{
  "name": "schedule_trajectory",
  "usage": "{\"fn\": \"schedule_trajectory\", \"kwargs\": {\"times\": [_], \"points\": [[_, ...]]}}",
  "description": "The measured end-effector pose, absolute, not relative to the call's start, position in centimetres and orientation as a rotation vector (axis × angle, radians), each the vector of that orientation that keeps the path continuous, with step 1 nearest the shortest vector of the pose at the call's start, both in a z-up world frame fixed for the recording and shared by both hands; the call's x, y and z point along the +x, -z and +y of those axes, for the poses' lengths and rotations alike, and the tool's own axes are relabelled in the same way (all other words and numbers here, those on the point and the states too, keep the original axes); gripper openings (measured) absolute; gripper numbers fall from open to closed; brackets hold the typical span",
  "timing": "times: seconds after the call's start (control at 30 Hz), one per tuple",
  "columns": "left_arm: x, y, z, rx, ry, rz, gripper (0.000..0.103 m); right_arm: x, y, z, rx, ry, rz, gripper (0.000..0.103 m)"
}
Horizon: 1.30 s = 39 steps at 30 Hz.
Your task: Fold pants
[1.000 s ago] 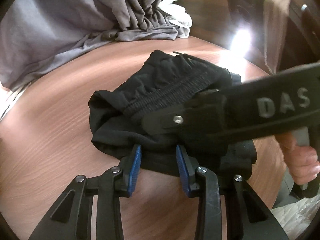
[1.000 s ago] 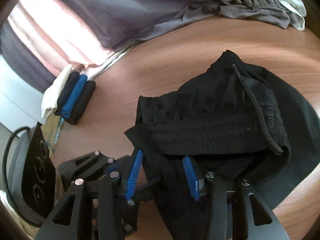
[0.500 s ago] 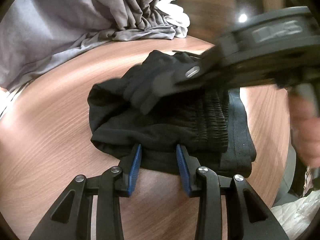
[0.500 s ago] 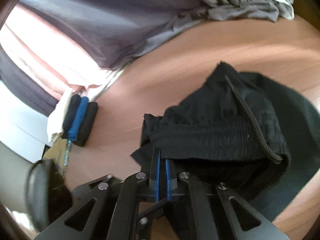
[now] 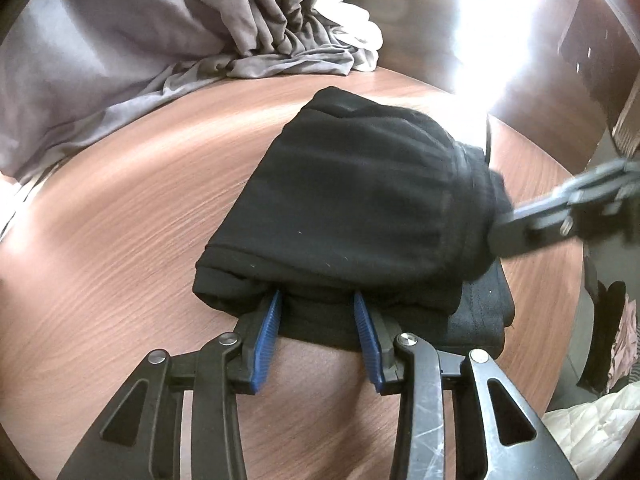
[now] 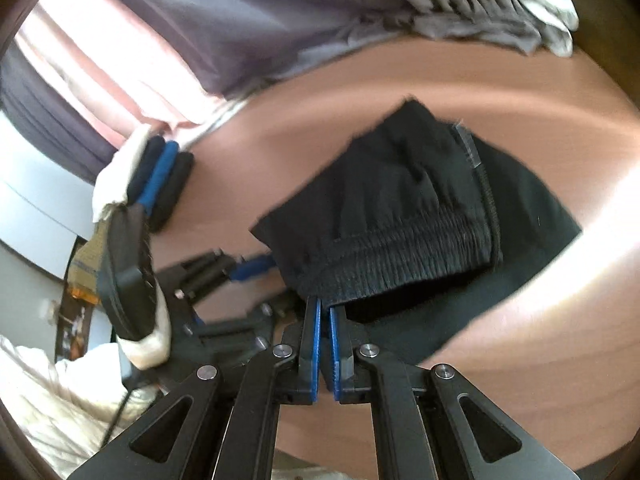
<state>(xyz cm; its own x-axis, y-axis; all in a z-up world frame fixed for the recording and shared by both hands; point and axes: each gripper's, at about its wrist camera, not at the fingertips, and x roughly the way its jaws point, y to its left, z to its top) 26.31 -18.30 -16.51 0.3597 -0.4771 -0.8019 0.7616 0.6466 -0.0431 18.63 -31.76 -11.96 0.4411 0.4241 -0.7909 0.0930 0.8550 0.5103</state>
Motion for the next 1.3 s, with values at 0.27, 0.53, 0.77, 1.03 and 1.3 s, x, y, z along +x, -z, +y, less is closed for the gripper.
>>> {"fn": "schedule_trajectory", "kwargs": {"times": [0.27,0.53,0.77,1.03,1.3], "points": [[26.4,16.8,-18.3,0.372,0.805,0.895,0.042,18.7,15.6,-32.8,0.577,-0.158,1.163,0.006],[26.5,16.8,-18.4,0.375,0.79,0.893,0.045,18.2,15.7,-33.2,0.528,-0.098,1.186,0.015],[26.4,16.8,-18.2,0.369,0.794,0.888,0.047,16.9,14.3,-33.9,0.665,0.011,1.039,0.051],[26.3,16.8,-18.1,0.375,0.806,0.881,0.047,18.3,16.5,-34.3,0.851,-0.019,1.011,0.051],[26.2,16.8,-18.2,0.366,0.808,0.869,0.047,18.8,16.3,-33.1,0.878,-0.022,1.024,0.051]]}}
